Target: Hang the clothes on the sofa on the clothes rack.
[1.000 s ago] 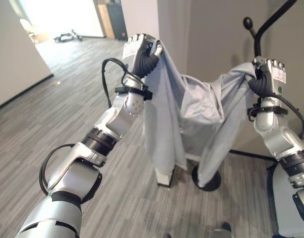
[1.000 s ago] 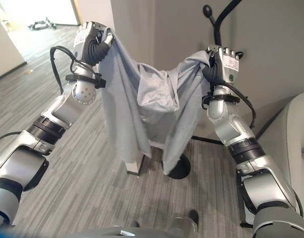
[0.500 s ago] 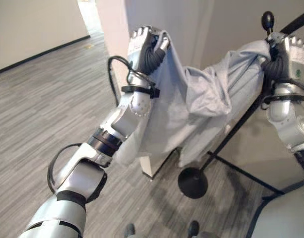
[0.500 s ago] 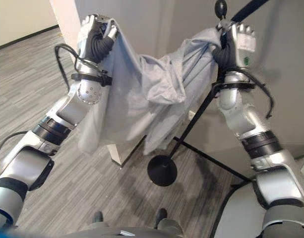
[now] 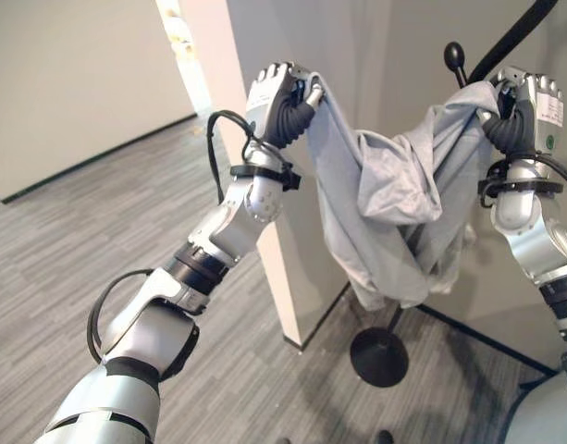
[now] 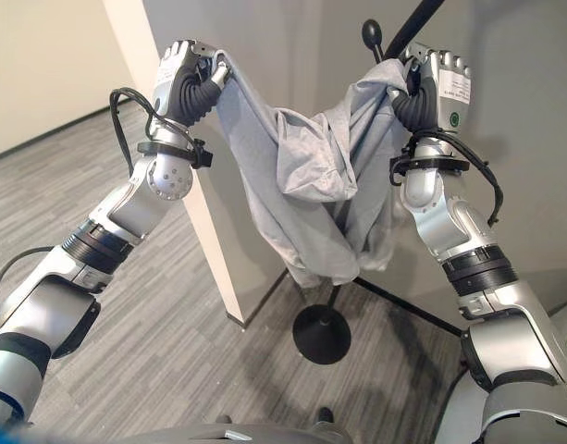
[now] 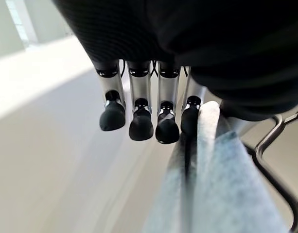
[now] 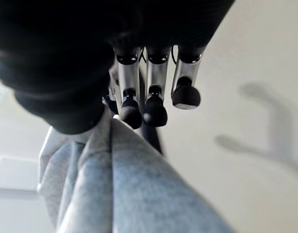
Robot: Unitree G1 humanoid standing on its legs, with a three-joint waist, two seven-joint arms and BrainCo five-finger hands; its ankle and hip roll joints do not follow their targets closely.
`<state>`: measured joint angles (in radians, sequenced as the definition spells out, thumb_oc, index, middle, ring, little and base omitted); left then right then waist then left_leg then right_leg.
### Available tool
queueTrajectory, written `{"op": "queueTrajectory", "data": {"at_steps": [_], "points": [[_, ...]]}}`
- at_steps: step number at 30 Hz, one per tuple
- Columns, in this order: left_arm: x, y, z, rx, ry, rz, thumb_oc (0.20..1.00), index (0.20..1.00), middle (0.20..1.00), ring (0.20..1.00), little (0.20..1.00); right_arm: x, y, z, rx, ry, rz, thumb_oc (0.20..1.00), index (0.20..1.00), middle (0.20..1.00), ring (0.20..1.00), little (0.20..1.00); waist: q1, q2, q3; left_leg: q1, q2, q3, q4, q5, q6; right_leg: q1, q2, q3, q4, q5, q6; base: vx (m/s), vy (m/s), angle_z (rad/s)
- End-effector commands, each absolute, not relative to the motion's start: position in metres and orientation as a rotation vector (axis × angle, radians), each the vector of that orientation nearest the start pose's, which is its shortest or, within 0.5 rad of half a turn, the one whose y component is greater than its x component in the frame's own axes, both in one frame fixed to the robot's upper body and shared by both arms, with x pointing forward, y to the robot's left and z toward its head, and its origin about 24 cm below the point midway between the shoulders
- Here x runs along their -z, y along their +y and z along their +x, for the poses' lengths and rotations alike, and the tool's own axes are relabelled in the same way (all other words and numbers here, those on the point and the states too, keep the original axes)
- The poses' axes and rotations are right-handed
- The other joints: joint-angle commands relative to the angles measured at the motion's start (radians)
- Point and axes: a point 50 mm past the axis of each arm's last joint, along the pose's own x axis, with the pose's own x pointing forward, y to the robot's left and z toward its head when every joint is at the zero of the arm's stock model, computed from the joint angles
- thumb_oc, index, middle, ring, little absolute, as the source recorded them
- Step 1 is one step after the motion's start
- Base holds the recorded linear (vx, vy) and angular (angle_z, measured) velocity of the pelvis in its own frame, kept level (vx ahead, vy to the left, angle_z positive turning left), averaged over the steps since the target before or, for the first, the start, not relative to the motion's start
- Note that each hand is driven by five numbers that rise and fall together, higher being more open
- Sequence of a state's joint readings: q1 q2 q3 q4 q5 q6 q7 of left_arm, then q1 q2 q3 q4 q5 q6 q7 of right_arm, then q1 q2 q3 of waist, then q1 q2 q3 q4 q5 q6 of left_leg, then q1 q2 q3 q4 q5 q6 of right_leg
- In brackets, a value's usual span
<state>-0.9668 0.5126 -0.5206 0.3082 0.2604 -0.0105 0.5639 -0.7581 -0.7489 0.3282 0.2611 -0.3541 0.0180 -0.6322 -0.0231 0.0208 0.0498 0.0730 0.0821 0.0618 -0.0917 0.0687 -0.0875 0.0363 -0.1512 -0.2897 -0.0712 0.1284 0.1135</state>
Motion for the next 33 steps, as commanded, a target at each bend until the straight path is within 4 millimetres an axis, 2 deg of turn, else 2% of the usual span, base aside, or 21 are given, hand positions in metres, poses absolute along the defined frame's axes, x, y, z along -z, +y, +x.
{"op": "queueTrajectory", "data": {"at_steps": [1,15,19,25,33], "points": [[-0.275,0.129,0.356,-0.282,-0.917,0.848,0.200,0.200,0.200,0.200,0.200,-0.258,-0.207,0.341,0.531,-0.836,-1.009,0.200,0.200,0.200,0.200,0.200,0.017,-0.078,-0.053,-0.034,-0.049,-0.017,0.004,-0.076,0.013,0.014,-0.004,0.025,-0.016,-0.066,0.098,0.03,0.084,-0.23],[-0.275,0.139,0.353,-0.311,-0.918,0.877,0.200,0.200,0.200,0.200,0.200,-0.258,-0.198,0.328,0.493,-0.895,-0.961,0.200,0.200,0.200,0.200,0.200,0.018,-0.090,-0.058,0.003,-0.054,0.014,0.004,-0.105,0.032,0.012,-0.032,0.066,-0.016,-0.038,0.123,0.03,0.072,-0.07],[-0.281,0.150,0.349,-0.350,-0.935,0.912,0.200,0.200,0.200,0.200,0.200,-0.262,-0.192,0.313,0.477,-0.972,-0.969,0.200,0.200,0.200,0.200,0.200,0.007,-0.094,-0.054,0.011,-0.063,0.035,0.004,-0.116,0.045,-0.004,-0.043,0.094,-0.015,-0.017,0.138,0.00,0.095,-0.12],[-0.288,0.162,0.344,-0.401,-0.957,0.948,0.200,0.200,0.200,0.200,0.200,-0.262,-0.195,0.295,0.494,-1.027,-0.975,0.200,0.200,0.200,0.200,0.200,-0.019,-0.095,-0.049,0.031,-0.069,0.067,0.004,-0.132,0.059,-0.021,-0.051,0.132,-0.013,0.001,0.147,0.00,0.066,-0.22],[-0.294,0.171,0.341,-0.446,-0.968,0.971,0.200,0.200,0.200,0.200,0.200,-0.253,-0.205,0.283,0.539,-1.013,-0.994,0.200,0.200,0.200,0.200,0.200,-0.048,-0.100,-0.057,0.064,-0.061,0.104,0.004,-0.149,0.066,-0.028,-0.041,0.169,-0.012,0.003,0.148,0.03,0.023,-0.21]]}}
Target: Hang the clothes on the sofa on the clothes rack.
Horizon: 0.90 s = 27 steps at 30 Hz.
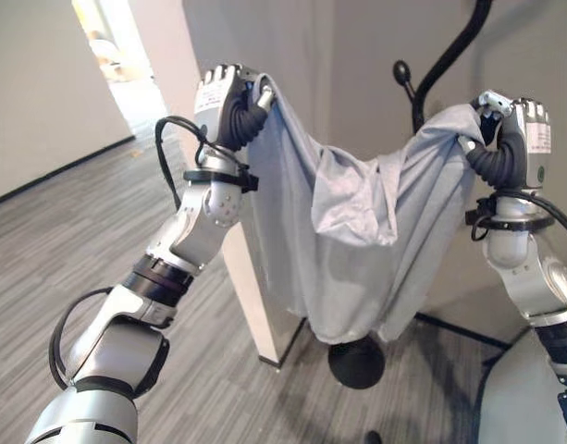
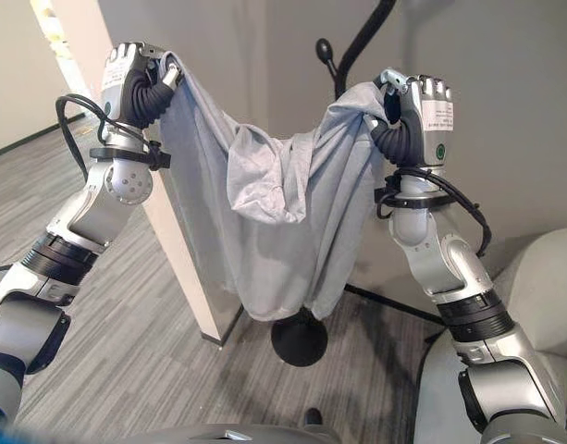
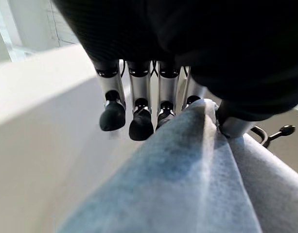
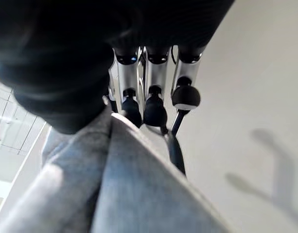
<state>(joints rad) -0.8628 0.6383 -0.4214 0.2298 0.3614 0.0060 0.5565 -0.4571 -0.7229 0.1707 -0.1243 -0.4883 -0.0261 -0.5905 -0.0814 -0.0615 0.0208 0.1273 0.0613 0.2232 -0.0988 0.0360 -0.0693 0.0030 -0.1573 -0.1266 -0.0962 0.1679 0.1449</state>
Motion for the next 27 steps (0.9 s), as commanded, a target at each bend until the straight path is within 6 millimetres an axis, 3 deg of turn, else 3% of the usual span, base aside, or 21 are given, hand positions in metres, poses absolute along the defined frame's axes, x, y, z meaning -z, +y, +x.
{"op": "queueTrajectory", "data": {"at_steps": [1,11,17,27], "points": [[-0.294,0.171,0.341,-0.449,-0.966,0.972,0.200,0.200,0.200,0.200,0.200,-0.251,-0.205,0.282,0.542,-1.011,-0.990,0.200,0.200,0.200,0.200,0.200,0.009,-0.018,-0.030,0.014,-0.039,-0.053,0.012,-0.119,0.048,0.006,-0.034,0.010,0.012,-0.037,0.117,0.04,0.013,-0.17],[-0.289,0.176,0.339,-0.475,-0.951,0.964,0.200,0.200,0.200,0.200,0.200,-0.236,-0.228,0.271,0.664,-0.932,-1.008,0.200,0.200,0.200,0.200,0.200,-0.019,-0.005,-0.045,0.045,-0.028,-0.030,0.012,-0.136,0.046,0.016,-0.024,0.022,0.009,-0.049,0.117,0.04,0.009,-0.10],[-0.282,0.171,0.335,-0.438,-0.956,0.954,0.200,0.200,0.200,0.200,0.200,-0.218,-0.251,0.269,0.739,-0.812,-1.045,0.200,0.200,0.200,0.200,0.200,-0.033,0.011,-0.049,0.056,-0.024,-0.019,0.012,-0.144,0.046,0.023,-0.021,0.024,0.009,-0.057,0.116,0.03,0.006,-0.08],[-0.267,0.155,0.334,-0.343,-0.932,0.906,0.200,0.200,0.200,0.200,0.200,-0.210,-0.257,0.271,0.736,-0.757,-1.071,0.200,0.200,0.200,0.200,0.200,-0.030,0.017,-0.047,0.063,-0.015,-0.027,0.012,-0.147,0.037,0.038,-0.018,0.009,0.009,-0.075,0.110,0.01,-0.005,0.00]]}}
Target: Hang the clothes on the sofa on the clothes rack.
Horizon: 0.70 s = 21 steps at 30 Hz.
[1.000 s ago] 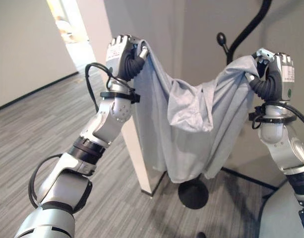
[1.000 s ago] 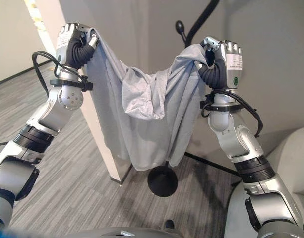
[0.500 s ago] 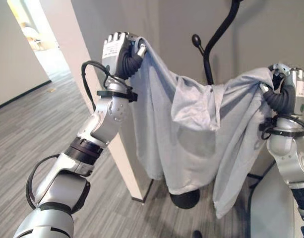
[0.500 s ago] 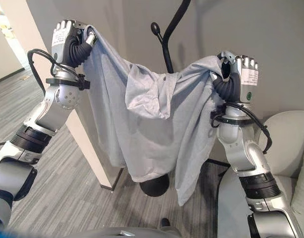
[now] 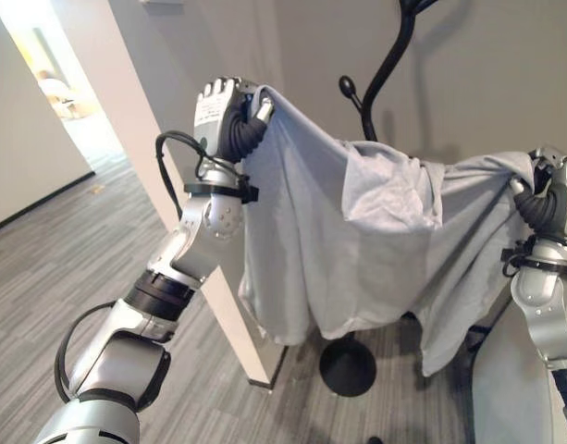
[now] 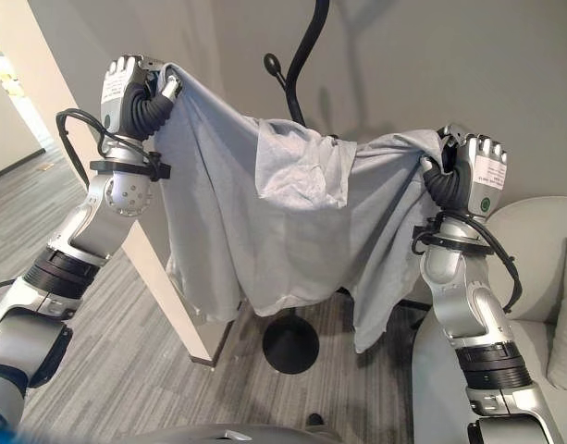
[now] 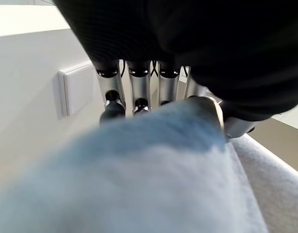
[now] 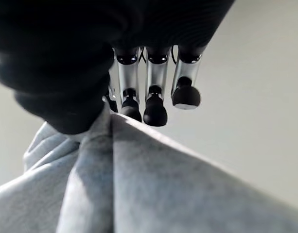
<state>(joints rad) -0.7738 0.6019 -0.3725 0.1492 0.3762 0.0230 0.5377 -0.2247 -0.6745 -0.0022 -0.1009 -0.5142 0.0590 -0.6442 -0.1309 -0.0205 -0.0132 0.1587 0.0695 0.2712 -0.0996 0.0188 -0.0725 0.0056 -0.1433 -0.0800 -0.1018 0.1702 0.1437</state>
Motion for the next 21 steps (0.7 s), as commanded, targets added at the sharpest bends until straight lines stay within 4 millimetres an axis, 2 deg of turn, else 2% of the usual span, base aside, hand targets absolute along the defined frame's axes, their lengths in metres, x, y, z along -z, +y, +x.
{"op": "queueTrajectory", "data": {"at_steps": [1,7,9,10,12,15,21], "points": [[-0.265,0.154,0.334,-0.332,-0.928,0.904,0.200,0.200,0.200,0.200,0.200,-0.210,-0.256,0.271,0.732,-0.755,-1.070,0.200,0.200,0.200,0.200,0.200,0.020,-0.023,-0.014,0.033,-0.023,-0.076,0.012,-0.130,0.040,0.037,-0.031,-0.039,0.015,-0.080,0.110,0.00,0.000,0.00],[-0.259,0.141,0.335,-0.267,-0.922,0.881,0.200,0.200,0.200,0.200,0.200,-0.219,-0.244,0.279,0.672,-0.802,-1.055,0.200,0.200,0.200,0.200,0.200,0.030,-0.025,-0.013,0.034,-0.016,-0.083,0.012,-0.129,0.034,0.045,-0.029,-0.053,0.015,-0.088,0.106,0.01,-0.037,0.02],[-0.260,0.134,0.336,-0.245,-0.928,0.873,0.200,0.200,0.200,0.200,0.200,-0.225,-0.242,0.283,0.665,-0.817,-1.062,0.200,0.200,0.200,0.200,0.200,0.034,-0.027,-0.014,0.033,-0.014,-0.087,0.012,-0.129,0.031,0.049,-0.028,-0.057,0.015,-0.091,0.104,0.02,-0.053,0.05],[-0.263,0.127,0.337,-0.225,-0.941,0.864,0.200,0.200,0.200,0.200,0.200,-0.235,-0.241,0.289,0.665,-0.844,-1.066,0.200,0.200,0.200,0.200,0.200,0.040,-0.030,-0.013,0.032,-0.011,-0.090,0.012,-0.126,0.027,0.052,-0.028,-0.063,0.015,-0.093,0.102,0.01,-0.048,0.06],[-0.264,0.127,0.337,-0.227,-0.943,0.862,0.200,0.200,0.200,0.200,0.200,-0.236,-0.241,0.289,0.667,-0.847,-1.066,0.200,0.200,0.200,0.200,0.200,0.039,-0.029,-0.011,0.031,-0.011,-0.091,0.012,-0.126,0.027,0.052,-0.028,-0.065,0.015,-0.093,0.102,0.01,-0.035,0.07],[-0.272,0.111,0.341,-0.178,-0.965,0.848,0.200,0.200,0.200,0.200,0.200,-0.256,-0.248,0.302,0.697,-0.853,-1.073,0.200,0.200,0.200,0.200,0.200,0.048,-0.033,-0.014,0.024,-0.005,-0.099,0.012,-0.121,0.020,0.054,-0.026,-0.077,0.015,-0.099,0.100,0.00,-0.062,0.09],[-0.290,0.090,0.347,-0.139,-1.009,0.826,0.200,0.200,0.200,0.200,0.200,-0.303,-0.259,0.323,0.759,-0.855,-1.113,0.200,0.200,0.200,0.200,0.200,0.061,-0.039,-0.012,0.010,0.001,-0.112,0.012,-0.110,0.004,0.056,-0.020,-0.097,0.015,-0.108,0.097,0.01,-0.056,0.11]]}}
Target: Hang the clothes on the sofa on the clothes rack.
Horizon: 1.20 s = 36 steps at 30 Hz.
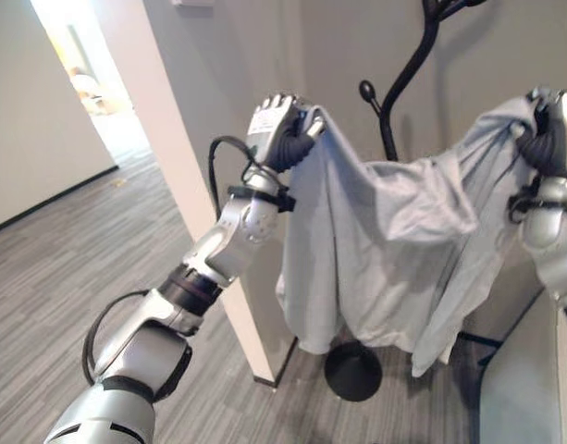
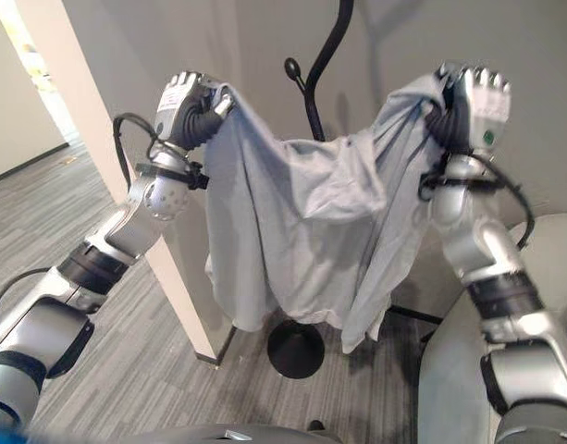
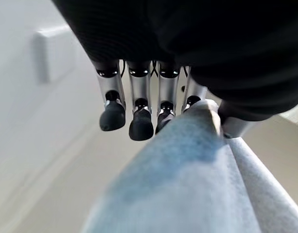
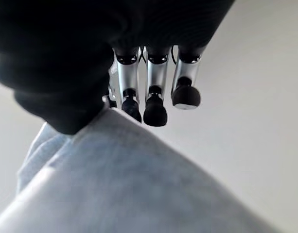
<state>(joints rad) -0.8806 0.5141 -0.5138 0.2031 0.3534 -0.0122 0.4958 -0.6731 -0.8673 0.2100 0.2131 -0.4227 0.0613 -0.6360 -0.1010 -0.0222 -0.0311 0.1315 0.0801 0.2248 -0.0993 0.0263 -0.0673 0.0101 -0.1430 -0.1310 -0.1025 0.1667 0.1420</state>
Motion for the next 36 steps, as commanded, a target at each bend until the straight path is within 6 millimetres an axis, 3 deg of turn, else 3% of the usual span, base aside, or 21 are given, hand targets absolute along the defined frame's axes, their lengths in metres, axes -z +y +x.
{"op": "queueTrajectory", "data": {"at_steps": [1,12,21,25,27,32,34,36], "points": [[-0.293,0.087,0.347,-0.135,-1.017,0.826,0.200,0.200,0.200,0.200,0.200,-0.314,-0.261,0.325,0.775,-0.861,-1.122,0.200,0.200,0.200,0.200,0.200,0.034,-0.039,0.006,0.035,-0.008,-0.068,0.012,-0.115,-0.004,0.051,-0.020,-0.050,0.015,-0.105,0.098,0.00,-0.057,0.14],[-0.329,0.074,0.357,-0.154,-1.049,0.822,0.200,0.200,0.200,0.200,0.200,-0.387,-0.273,0.347,0.875,-0.763,-1.147,0.200,0.200,0.200,0.200,0.200,0.058,-0.050,0.001,0.000,0.007,-0.098,0.012,-0.087,-0.036,0.056,-0.004,-0.098,0.015,-0.118,0.087,0.01,-0.063,0.18],[-0.347,0.074,0.375,-0.212,-1.008,0.929,0.200,0.200,0.200,0.200,0.200,-0.401,-0.266,0.369,0.838,-0.589,-1.236,0.200,0.200,0.200,0.200,0.200,0.084,-0.052,0.018,-0.048,0.013,-0.124,0.012,-0.056,-0.059,0.038,0.002,-0.138,0.015,-0.116,0.084,-0.02,-0.041,0.16],[-0.353,0.068,0.388,-0.235,-0.969,1.098,0.200,0.200,0.200,0.200,0.200,-0.396,-0.260,0.382,0.777,-0.457,-1.365,0.200,0.200,0.200,0.200,0.200,0.089,-0.040,0.050,-0.120,0.012,-0.148,0.012,-0.018,-0.069,-0.014,0.004,-0.163,0.015,-0.101,0.084,-0.12,-0.036,0.31],[-0.350,0.064,0.397,-0.244,-0.928,1.271,0.200,0.200,0.200,0.200,0.200,-0.382,-0.246,0.394,0.706,-0.382,-1.460,0.200,0.200,0.200,0.200,0.200,0.088,-0.023,0.066,-0.170,0.005,-0.159,0.012,0.005,-0.073,-0.052,0.004,-0.176,0.015,-0.090,0.084,-0.09,-0.025,0.20],[-0.337,0.062,0.406,-0.239,-0.842,1.335,0.200,0.200,0.200,0.200,0.200,-0.358,-0.232,0.407,0.610,-0.287,-1.527,0.200,0.200,0.200,0.200,0.200,0.087,-0.005,0.084,-0.222,-0.003,-0.176,0.012,0.026,-0.074,-0.095,0.006,-0.189,0.015,-0.083,0.079,-0.06,-0.010,0.10],[-0.337,0.062,0.406,-0.239,-0.841,1.335,0.200,0.200,0.200,0.200,0.200,-0.358,-0.232,0.407,0.610,-0.287,-1.527,0.200,0.200,0.200,0.200,0.200,0.087,-0.005,0.082,-0.224,-0.003,-0.176,0.012,0.026,-0.074,-0.097,0.006,-0.189,0.015,-0.083,0.079,-0.02,-0.004,0.02],[-0.331,0.057,0.407,-0.213,-0.827,1.350,0.200,0.200,0.200,0.200,0.200,-0.343,-0.233,0.411,0.576,-0.224,-1.544,0.200,0.200,0.200,0.200,0.200,0.091,0.004,0.097,-0.241,-0.006,-0.181,0.012,0.034,-0.072,-0.109,0.005,-0.194,0.015,-0.082,0.076,-0.06,-0.010,0.03]]}}
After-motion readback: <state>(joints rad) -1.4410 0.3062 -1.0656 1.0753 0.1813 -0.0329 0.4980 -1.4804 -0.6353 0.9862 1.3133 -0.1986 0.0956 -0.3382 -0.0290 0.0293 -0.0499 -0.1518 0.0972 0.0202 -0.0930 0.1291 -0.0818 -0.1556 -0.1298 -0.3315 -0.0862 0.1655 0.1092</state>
